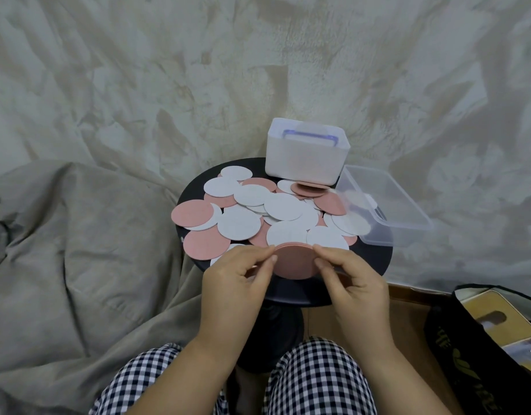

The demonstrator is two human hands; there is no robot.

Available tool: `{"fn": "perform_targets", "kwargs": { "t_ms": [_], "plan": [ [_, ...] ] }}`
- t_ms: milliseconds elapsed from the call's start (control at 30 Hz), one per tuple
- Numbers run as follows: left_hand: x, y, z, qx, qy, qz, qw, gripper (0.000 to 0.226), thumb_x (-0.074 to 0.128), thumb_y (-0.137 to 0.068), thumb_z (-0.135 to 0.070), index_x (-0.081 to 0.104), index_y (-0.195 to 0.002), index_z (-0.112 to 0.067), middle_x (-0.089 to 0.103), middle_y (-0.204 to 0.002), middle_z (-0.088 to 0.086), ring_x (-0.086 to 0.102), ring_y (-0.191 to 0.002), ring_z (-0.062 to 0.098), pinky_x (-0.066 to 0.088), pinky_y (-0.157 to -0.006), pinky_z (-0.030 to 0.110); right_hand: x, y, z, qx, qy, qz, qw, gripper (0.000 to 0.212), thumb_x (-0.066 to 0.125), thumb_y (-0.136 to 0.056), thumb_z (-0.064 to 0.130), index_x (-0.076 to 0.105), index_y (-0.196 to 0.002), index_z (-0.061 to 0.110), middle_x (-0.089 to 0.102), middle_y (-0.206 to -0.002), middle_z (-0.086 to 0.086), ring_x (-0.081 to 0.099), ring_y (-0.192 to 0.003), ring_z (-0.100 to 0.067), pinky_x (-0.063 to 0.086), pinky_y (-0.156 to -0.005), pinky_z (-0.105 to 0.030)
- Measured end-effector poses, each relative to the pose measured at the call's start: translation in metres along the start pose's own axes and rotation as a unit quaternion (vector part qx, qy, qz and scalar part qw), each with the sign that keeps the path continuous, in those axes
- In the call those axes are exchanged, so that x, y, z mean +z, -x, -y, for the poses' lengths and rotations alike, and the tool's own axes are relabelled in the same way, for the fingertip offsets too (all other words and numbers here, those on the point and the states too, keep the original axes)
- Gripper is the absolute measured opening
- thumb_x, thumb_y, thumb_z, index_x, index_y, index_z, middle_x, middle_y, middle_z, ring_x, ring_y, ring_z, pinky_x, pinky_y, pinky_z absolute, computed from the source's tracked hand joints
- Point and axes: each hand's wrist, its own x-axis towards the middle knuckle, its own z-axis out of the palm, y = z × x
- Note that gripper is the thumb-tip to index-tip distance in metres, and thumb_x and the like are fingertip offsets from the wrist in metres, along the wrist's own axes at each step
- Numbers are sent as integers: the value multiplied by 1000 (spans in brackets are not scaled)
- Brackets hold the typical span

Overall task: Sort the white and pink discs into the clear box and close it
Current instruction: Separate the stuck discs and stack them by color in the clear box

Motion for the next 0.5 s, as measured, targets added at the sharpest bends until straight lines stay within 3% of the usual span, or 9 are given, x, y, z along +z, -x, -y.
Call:
{"fn": "perform_targets", "kwargs": {
  "t_ms": [167, 267, 367, 500],
  "plan": [
    [-2, -1, 2, 5, -6, 12, 1000, 14, 68, -76, -14, 75, -88, -16, 66, -82, -17, 62, -82, -4, 47, -74, 8, -1, 0, 0, 0, -1, 4, 1000, 34, 64, -83, 7, 63, -97, 37, 65, -94, 29, 63, -92, 2, 48, -79, -11],
    [-3, 1, 0, -10, 11, 17, 1000, 14, 72, -77, -8, 74, -88, -17, 67, -81, -17, 62, -83, -4, 46, -73, 6, -3, 0, 0, -19, -7, 8, 1000, 20, 63, -84, 18, 66, -100, 29, 66, -94, 25, 63, -91, 0, 50, -79, -14],
    [-2, 2, -3, -21, 12, 25, 999, 18, 72, -77, -4, 73, -87, -19, 66, -83, -19, 62, -83, -5, 45, -71, 4, -5, 0, 0, -11, -14, 9, 1000, 19, 56, -84, 25, 65, -100, 29, 65, -94, 26, 62, -91, 2, 49, -78, -12],
    [-1, -4, -10, -52, 40, 55, 996, 24, 71, -77, -6, 68, -83, -29, 67, -81, -18, 63, -79, -4, 46, -67, 5, -11, -3, 2, 11, -21, 16, 1000, 23, 65, -83, 17, 64, -96, 36, 66, -96, 25, 62, -92, 2, 48, -78, -11]
  ]
}}
